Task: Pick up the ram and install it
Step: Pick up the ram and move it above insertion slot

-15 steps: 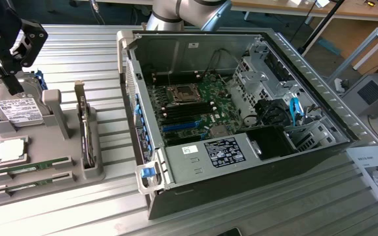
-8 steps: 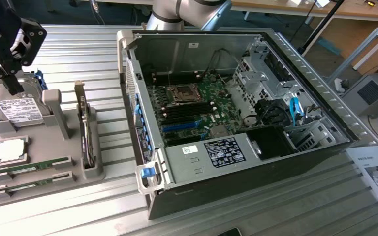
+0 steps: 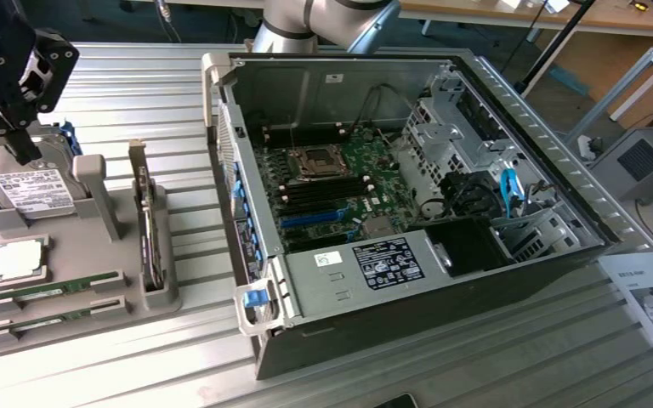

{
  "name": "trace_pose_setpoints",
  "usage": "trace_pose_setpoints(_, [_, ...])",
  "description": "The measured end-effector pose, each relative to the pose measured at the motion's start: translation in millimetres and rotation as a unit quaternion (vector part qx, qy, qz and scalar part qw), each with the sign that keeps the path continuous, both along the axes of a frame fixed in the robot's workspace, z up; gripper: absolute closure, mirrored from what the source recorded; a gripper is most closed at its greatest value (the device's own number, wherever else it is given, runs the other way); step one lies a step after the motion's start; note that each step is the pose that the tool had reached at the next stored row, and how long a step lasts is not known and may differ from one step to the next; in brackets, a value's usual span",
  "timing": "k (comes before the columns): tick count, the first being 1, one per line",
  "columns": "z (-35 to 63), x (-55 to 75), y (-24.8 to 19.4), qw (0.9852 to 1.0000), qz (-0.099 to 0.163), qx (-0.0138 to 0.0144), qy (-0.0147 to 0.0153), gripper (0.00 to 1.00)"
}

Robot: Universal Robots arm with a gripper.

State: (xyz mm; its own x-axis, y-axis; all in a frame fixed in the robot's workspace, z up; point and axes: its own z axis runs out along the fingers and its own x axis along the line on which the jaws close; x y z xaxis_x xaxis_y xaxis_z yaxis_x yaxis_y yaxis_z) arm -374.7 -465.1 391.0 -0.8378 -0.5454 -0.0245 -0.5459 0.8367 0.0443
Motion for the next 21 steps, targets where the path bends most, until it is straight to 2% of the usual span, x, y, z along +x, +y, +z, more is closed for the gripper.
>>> trace_pose_setpoints(7, [0.0, 0.7, 0.0, 0.9994, 0.033, 0.0000, 0.0000, 0.89])
trace_pose_setpoints(14, [-0.1, 1.4, 0.0, 0.9978, 0.067, 0.0000, 0.0000, 0.89])
trace_pose_setpoints(16, [-0.2, 1.5, 0.0, 0.9971, 0.077, 0.0000, 0.0000, 0.89])
trace_pose_setpoints(21, [-0.3, 2.1, 0.0, 0.9934, 0.115, -0.0001, 0.0001, 0.89])
